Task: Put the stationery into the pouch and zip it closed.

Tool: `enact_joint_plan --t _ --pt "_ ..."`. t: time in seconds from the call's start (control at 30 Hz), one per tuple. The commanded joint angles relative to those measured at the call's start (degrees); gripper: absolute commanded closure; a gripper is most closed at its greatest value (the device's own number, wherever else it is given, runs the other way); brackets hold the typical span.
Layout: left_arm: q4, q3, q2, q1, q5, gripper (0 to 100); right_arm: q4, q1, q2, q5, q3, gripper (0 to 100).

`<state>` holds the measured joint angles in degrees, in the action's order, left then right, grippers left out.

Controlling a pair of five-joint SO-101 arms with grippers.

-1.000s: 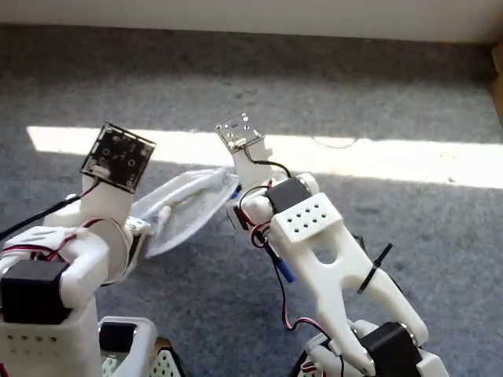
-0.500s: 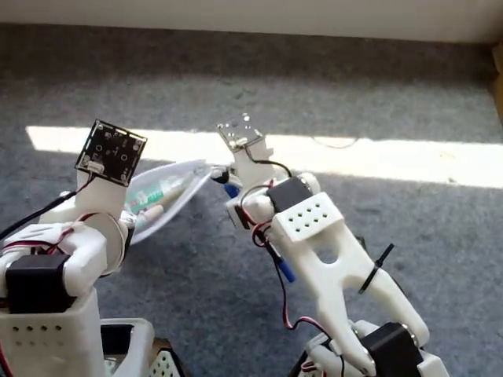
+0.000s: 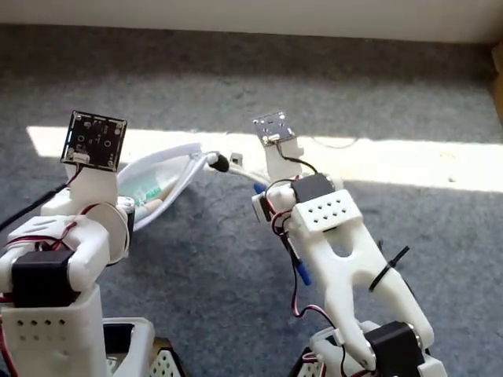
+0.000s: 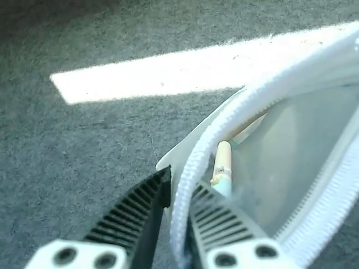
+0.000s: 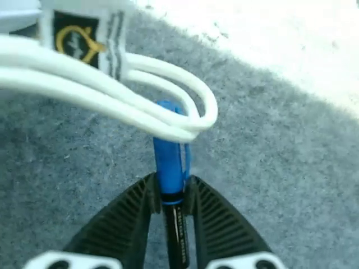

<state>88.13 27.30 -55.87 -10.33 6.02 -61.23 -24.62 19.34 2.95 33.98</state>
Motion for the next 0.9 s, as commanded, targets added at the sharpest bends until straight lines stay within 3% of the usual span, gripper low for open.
enact_joint_plan --t 0.0,0.1,0.33,0.57,0.77,0.87 --pt "-2.02 0.31 0.22 -1.19 -2.90 99 1.10 0.84 1.71 -0.44 -0.31 89.0" --pt "-1.93 0.48 0.22 -1.19 -3.16 99 1.01 0.84 -2.15 -3.08 -0.31 84.2" --pt "-2.37 2.15 0.22 -1.27 -3.16 99 1.45 0.75 -14.46 -3.25 -4.26 84.2" --pt "-2.37 2.07 0.22 -1.36 -3.08 99 1.27 -1.19 -17.45 -2.99 -6.90 84.2" --pt "-4.22 2.15 0.22 -9.89 -3.16 99 -0.57 -4.97 -14.29 -3.16 -7.08 84.2" --pt "-4.04 2.24 0.22 -10.86 -3.16 99 0.40 -6.55 -13.76 -2.99 -7.08 84.2"
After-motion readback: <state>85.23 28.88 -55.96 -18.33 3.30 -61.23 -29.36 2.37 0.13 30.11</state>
